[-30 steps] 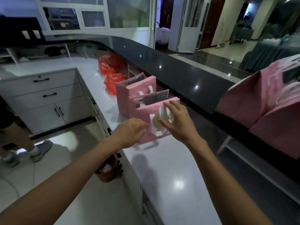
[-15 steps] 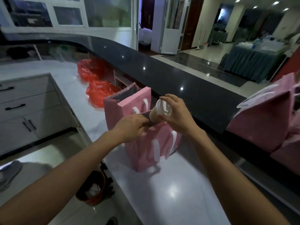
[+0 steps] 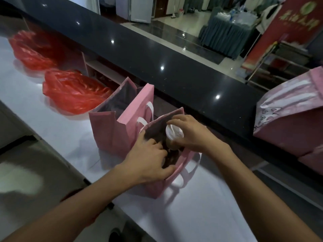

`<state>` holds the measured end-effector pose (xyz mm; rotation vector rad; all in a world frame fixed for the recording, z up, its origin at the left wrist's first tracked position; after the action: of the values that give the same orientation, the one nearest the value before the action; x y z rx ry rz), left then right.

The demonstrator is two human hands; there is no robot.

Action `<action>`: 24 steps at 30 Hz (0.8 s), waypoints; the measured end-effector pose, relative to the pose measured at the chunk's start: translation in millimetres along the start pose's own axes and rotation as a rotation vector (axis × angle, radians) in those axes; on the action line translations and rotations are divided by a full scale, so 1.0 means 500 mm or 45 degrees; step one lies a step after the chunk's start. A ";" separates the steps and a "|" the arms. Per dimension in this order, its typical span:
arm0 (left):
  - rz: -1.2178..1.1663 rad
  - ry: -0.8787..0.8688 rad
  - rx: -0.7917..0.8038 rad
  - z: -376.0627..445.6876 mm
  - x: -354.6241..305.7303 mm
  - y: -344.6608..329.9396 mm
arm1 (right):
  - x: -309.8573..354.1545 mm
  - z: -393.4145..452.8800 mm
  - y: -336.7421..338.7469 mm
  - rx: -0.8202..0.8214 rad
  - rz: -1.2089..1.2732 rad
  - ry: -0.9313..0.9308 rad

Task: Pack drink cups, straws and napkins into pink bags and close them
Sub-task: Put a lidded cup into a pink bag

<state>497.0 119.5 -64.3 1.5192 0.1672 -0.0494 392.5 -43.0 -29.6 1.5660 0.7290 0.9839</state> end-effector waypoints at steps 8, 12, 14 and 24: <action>-0.046 -0.019 0.052 0.006 0.005 -0.002 | 0.044 0.021 -0.014 0.044 -0.111 0.110; -0.070 -0.023 0.048 0.006 0.013 0.002 | 0.051 0.030 -0.024 0.099 -0.142 0.094; -0.056 -0.015 0.053 0.007 0.019 -0.003 | 0.038 0.038 -0.035 0.150 -0.107 0.024; -0.083 -0.027 0.063 -0.001 0.026 -0.001 | 0.004 0.084 -0.111 0.245 -0.159 -0.113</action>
<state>509.9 121.2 -66.8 1.5622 0.1997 -0.1225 433.2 -48.9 -85.7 1.6968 0.8686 0.7659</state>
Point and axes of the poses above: each hand's wrist, its own z-axis towards the middle knuckle, its own y-axis out of the back of the hand, x = y × z, the point moved 1 cm from there along z, towards the middle knuckle, and after that the axes turned 1 degree about y, right-handed, at the moved point
